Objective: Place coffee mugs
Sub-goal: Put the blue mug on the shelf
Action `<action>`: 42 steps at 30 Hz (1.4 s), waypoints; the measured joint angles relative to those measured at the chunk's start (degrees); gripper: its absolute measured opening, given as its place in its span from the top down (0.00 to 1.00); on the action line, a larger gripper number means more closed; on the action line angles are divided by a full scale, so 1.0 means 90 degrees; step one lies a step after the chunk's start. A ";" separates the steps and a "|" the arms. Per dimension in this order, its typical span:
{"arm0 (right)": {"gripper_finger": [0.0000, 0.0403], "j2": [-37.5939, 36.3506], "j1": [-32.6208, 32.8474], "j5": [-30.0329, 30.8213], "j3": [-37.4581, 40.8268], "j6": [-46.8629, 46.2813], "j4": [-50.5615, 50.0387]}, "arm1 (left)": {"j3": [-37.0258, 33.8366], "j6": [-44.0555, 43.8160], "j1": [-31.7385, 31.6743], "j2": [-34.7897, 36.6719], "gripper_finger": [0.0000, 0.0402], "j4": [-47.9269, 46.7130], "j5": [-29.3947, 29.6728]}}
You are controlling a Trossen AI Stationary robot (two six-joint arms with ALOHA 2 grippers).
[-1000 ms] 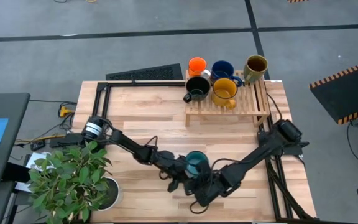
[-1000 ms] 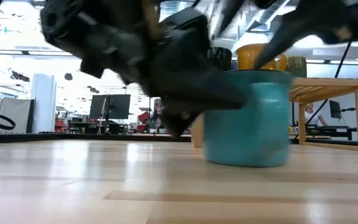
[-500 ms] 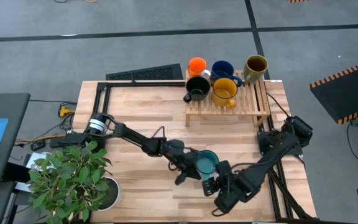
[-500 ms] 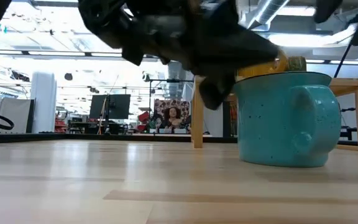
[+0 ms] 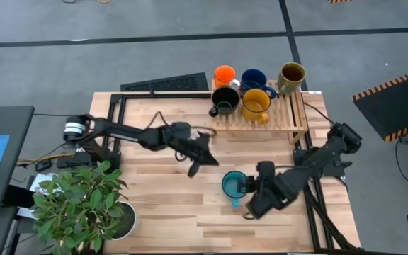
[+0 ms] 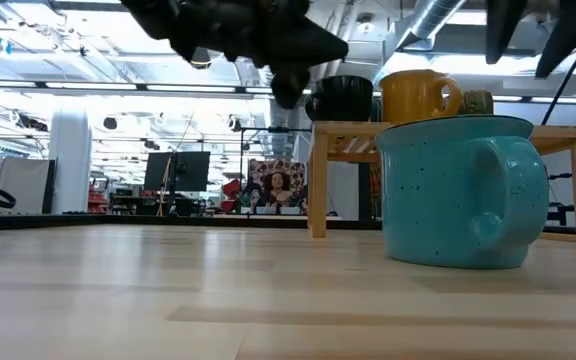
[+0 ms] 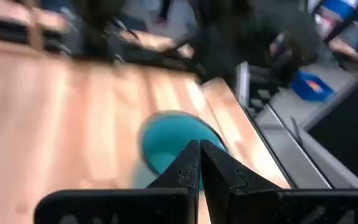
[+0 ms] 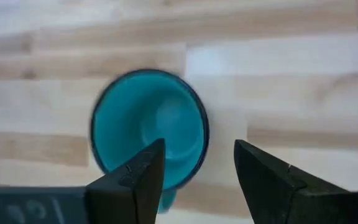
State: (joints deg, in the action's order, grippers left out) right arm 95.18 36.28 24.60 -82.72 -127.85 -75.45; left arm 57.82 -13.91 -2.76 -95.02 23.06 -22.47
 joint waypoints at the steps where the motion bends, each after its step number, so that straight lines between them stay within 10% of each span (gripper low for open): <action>1: 0.47 0.0000 -0.0127 -0.0172 0.0072 0.0159 0.0172 | -0.0089 -0.0004 -0.0106 0.0137 1.00 0.0073 0.0055; 22: 0.48 0.0510 -0.1055 -0.1725 0.0542 0.1423 0.1162 | -0.1554 -0.0015 -0.0658 0.1444 1.00 -0.0049 -0.0268; 42: 0.89 0.0534 -0.1410 -0.2139 0.0554 0.1952 0.1526 | -0.1413 0.0347 -0.1950 0.3581 1.00 -0.0986 -0.1274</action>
State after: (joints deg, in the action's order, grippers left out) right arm 99.98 23.59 5.35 -77.73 -110.28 -61.72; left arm 45.10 -10.79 -20.31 -62.78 14.18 -33.94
